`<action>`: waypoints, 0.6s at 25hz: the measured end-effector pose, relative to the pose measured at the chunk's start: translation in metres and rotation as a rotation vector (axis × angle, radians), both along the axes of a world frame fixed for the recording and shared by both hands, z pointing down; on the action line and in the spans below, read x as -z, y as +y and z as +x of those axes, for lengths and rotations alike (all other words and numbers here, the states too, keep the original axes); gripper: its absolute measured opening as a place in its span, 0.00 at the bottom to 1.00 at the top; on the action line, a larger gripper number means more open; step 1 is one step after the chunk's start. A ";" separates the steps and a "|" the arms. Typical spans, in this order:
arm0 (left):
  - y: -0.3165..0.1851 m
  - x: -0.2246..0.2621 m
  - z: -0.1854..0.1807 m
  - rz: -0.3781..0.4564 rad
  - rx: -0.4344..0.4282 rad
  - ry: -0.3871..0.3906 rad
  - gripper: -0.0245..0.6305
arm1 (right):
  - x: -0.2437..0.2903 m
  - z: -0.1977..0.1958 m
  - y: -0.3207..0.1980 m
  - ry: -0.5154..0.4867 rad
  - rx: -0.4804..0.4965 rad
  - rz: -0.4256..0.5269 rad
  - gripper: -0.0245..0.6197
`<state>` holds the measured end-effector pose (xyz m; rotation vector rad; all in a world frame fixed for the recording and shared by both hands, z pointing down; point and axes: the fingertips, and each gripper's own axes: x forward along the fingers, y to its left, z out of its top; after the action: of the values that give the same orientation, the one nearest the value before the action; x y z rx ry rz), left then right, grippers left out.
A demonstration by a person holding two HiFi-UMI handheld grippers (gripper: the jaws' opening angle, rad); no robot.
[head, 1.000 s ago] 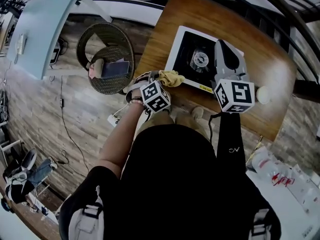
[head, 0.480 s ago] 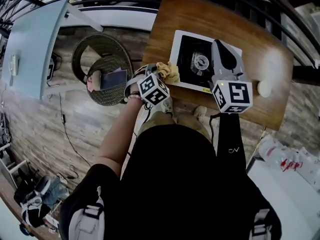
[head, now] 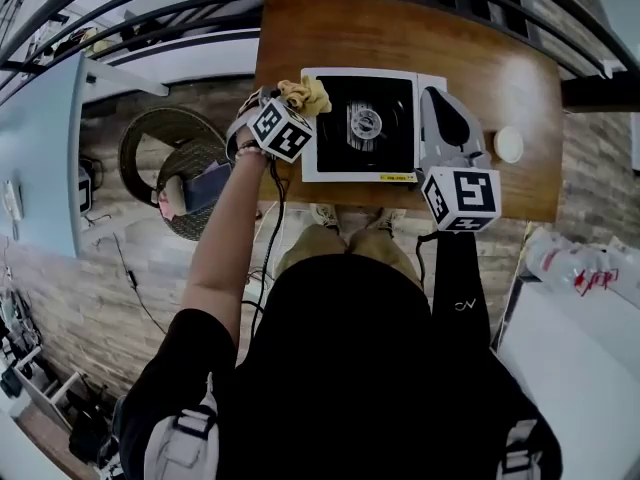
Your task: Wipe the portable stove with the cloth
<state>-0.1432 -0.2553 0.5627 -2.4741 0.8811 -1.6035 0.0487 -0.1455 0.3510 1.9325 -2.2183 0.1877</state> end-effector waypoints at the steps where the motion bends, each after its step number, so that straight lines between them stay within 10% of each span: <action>1: -0.012 0.004 0.005 0.013 0.003 0.001 0.14 | 0.000 0.003 0.001 0.000 -0.009 -0.001 0.04; 9: -0.035 0.011 0.030 0.015 -0.038 -0.016 0.14 | -0.004 0.026 0.003 -0.005 -0.050 -0.007 0.04; 15: -0.060 0.024 -0.007 0.051 0.119 -0.015 0.14 | -0.007 0.035 -0.002 -0.014 -0.041 -0.009 0.04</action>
<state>-0.1502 -0.3152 0.5390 -2.4153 1.0717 -1.6103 0.0837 -0.1472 0.3585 1.9789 -2.1840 0.2183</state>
